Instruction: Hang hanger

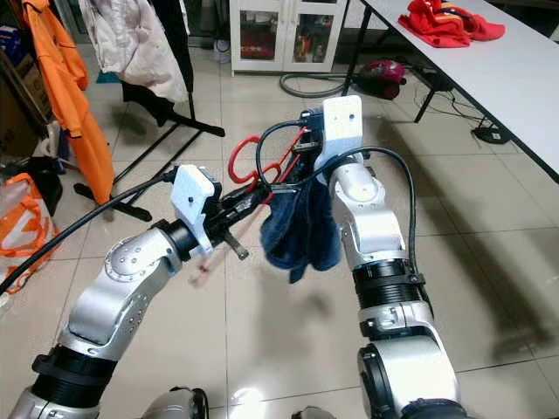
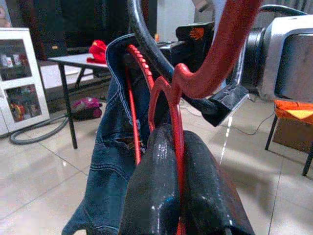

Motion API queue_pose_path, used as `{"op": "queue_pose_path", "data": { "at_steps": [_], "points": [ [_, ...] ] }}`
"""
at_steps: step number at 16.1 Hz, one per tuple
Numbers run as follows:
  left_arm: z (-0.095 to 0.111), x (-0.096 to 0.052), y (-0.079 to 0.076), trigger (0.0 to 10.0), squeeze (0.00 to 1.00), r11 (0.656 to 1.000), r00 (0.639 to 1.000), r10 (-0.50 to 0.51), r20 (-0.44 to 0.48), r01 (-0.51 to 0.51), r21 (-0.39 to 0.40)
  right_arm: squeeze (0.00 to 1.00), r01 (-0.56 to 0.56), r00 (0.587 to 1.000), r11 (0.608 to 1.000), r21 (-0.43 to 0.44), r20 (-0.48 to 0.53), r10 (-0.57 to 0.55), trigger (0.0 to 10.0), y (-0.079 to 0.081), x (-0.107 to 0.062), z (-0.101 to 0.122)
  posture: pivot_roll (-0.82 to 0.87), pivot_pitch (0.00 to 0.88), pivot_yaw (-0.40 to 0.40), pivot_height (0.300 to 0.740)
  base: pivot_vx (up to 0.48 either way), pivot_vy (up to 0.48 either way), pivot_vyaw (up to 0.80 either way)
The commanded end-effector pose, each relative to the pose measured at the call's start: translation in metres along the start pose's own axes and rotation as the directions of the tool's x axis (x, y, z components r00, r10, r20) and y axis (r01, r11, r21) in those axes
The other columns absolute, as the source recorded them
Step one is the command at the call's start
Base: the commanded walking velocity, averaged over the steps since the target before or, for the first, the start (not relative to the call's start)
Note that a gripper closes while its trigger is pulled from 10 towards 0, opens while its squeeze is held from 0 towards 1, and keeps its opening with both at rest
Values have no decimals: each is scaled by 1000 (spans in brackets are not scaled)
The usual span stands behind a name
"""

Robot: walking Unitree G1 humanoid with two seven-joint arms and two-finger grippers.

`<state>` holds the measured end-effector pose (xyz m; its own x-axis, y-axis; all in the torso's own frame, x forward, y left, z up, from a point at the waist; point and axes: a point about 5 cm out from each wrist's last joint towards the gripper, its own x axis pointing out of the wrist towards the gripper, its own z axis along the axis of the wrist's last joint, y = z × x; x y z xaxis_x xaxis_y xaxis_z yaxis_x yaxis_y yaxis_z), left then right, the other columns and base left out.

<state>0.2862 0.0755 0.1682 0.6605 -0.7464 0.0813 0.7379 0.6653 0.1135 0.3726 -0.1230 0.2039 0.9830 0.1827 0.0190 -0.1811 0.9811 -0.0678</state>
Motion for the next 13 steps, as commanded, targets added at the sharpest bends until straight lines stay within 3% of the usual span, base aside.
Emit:
{"op": "queue_pose_path", "data": {
  "at_steps": [1,3,6,8,9,11,12,13],
  "points": [
    [-15,-2,-4,10000,0,1000,997,-17,-75,16,-1,0,11,992,1000,-19,123,-9,10000,-4,0,35,23,59,-69,740,0,0,0],
    [-19,-2,-1,10000,0,999,996,18,-93,-15,32,0,-28,991,998,-49,132,35,10000,3,-3,39,20,54,-72,740,0,0,0],
    [-22,-5,13,10000,0,990,984,135,-114,-129,63,0,6,991,996,-85,131,5,10000,-12,-4,37,22,50,-75,740,0,0,0],
    [-21,-9,45,10000,0,906,899,423,-112,-422,28,0,-61,996,993,-102,64,68,10000,-13,-9,24,25,49,-77,740,0,0,0],
    [-16,-10,53,10000,0,870,868,488,-89,-492,-23,0,-94,995,990,-101,33,97,10000,-11,-13,16,24,49,-80,740,0,0,0],
    [-3,-10,58,10000,0,841,847,531,-33,-532,-99,0,-120,993,989,-89,-1,120,10000,-9,-18,7,24,48,-81,740,0,0,0],
    [3,-8,56,10000,0,853,859,512,-7,-509,-113,0,-133,991,988,-83,-11,133,10000,-8,-19,5,24,45,-81,740,0,0,0],
    [7,-2,48,10000,0,891,896,444,16,-440,-112,0,-144,990,987,-77,-6,144,10000,-6,-19,8,22,42,-79,740,0,0,0]
  ]
}}
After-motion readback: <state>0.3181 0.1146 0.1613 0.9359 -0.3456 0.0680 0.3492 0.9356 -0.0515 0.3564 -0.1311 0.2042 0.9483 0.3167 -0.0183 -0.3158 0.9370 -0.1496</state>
